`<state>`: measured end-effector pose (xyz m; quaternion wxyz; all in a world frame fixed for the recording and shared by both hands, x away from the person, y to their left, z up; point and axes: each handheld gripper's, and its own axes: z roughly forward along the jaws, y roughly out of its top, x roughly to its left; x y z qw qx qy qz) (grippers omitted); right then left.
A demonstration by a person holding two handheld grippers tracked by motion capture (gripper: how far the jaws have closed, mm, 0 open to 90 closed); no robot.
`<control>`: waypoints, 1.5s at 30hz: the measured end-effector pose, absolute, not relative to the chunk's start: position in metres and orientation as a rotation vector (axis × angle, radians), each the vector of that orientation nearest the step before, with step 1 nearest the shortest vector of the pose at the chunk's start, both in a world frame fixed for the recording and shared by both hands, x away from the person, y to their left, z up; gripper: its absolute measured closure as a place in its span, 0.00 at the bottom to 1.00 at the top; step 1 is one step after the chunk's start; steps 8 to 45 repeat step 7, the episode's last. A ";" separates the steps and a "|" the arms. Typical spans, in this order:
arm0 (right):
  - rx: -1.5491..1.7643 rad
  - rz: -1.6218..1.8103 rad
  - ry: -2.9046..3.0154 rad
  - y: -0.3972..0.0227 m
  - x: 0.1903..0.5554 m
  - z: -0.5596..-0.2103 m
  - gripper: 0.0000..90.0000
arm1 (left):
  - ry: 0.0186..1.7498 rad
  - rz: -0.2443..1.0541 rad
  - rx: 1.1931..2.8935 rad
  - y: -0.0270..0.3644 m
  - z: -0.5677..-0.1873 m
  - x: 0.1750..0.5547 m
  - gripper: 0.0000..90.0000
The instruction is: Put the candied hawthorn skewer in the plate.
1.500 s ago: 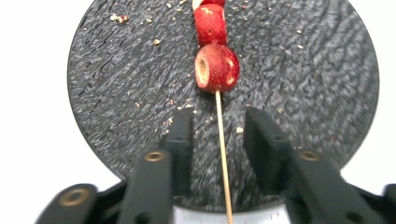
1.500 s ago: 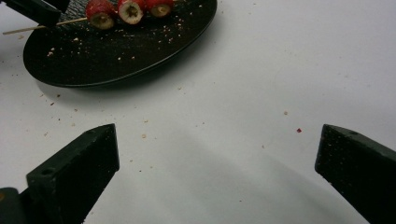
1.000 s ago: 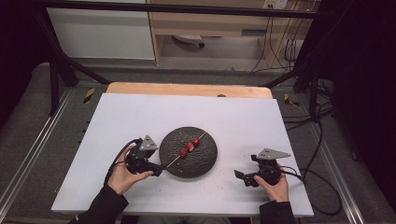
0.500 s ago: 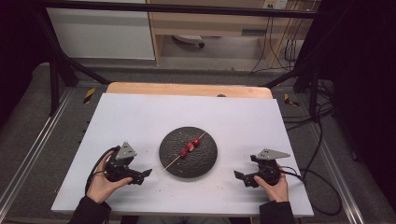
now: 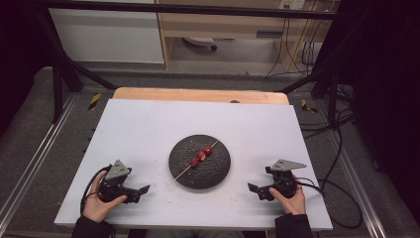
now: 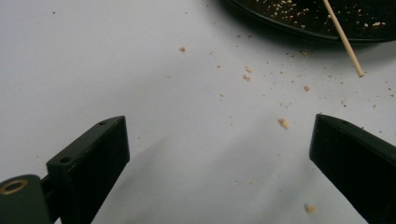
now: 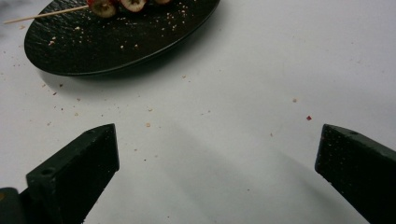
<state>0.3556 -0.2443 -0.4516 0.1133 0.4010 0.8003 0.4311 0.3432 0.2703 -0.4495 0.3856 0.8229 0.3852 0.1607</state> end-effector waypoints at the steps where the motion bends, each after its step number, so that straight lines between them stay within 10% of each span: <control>1: 1.176 1.260 2.350 -0.245 0.356 -0.452 0.01 | 0.985 0.408 2.093 0.271 -0.450 0.343 0.05; 45: 1.181 1.258 2.356 -0.245 0.356 -0.453 0.01 | 0.973 0.413 2.086 0.273 -0.449 0.343 0.05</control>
